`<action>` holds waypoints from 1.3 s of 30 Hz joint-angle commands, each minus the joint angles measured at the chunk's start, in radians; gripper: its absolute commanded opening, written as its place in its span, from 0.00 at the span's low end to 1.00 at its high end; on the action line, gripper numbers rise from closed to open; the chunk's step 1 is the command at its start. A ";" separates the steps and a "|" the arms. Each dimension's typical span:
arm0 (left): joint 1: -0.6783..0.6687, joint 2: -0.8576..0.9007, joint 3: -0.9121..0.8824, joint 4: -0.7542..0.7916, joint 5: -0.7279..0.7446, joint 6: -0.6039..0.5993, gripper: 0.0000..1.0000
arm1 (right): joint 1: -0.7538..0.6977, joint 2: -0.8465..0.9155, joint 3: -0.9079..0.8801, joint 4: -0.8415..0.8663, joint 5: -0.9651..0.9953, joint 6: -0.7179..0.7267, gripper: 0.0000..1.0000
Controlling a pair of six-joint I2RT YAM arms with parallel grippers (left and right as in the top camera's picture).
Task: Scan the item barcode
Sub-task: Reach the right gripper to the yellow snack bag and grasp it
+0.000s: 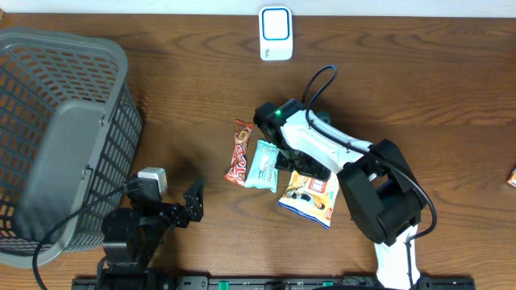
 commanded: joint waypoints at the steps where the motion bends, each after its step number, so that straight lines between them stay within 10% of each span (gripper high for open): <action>1: -0.002 -0.002 0.000 0.000 0.009 0.010 0.99 | 0.000 0.029 -0.003 0.011 0.027 0.029 0.94; 9: -0.002 -0.003 0.000 0.000 0.009 0.010 0.99 | 0.000 0.053 -0.052 -0.005 -0.035 0.013 0.53; 15: -0.002 -0.003 0.000 0.000 0.009 0.010 0.99 | 0.000 0.053 -0.209 0.108 -0.065 -0.007 0.49; 19: -0.002 -0.002 0.000 0.000 0.009 0.010 0.99 | -0.023 0.053 -0.237 0.148 -0.170 -0.123 0.01; 39: -0.002 -0.002 0.000 0.000 0.009 0.010 0.99 | -0.211 -0.256 0.085 -0.022 -0.927 -0.936 0.01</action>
